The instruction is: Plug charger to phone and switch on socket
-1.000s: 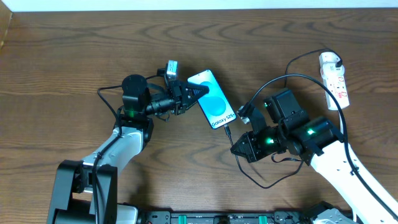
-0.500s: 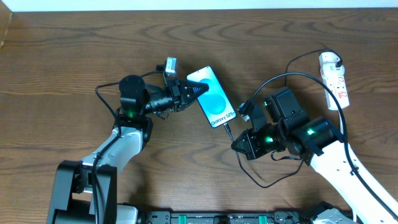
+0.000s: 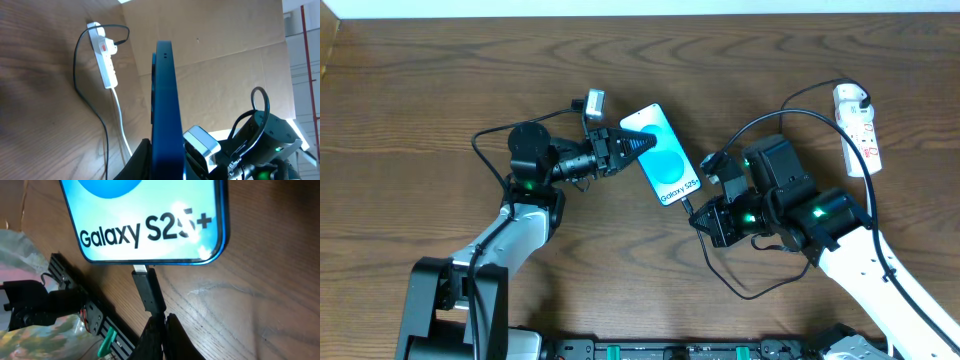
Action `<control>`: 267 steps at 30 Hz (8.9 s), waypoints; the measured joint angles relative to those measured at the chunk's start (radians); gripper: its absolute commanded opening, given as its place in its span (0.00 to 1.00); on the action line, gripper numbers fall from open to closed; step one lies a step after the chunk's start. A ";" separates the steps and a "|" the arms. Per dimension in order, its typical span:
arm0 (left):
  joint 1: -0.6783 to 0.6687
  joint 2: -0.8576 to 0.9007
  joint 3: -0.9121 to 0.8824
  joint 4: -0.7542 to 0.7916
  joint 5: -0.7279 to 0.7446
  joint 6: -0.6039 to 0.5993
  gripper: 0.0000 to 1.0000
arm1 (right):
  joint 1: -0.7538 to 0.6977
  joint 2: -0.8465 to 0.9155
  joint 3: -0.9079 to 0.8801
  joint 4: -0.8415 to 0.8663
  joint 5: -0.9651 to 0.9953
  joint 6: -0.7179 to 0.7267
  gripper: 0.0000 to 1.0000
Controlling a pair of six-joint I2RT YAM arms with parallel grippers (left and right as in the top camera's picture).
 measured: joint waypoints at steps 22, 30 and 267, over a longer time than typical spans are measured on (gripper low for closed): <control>0.015 0.000 0.012 0.010 0.036 0.113 0.07 | 0.003 0.000 -0.029 0.128 -0.002 0.003 0.01; 0.011 0.000 0.024 0.013 0.035 0.133 0.07 | 0.003 0.000 -0.043 0.187 -0.002 0.001 0.01; -0.173 0.674 0.863 -1.541 -0.219 1.100 0.81 | -0.279 -0.306 0.005 0.069 0.417 0.091 0.99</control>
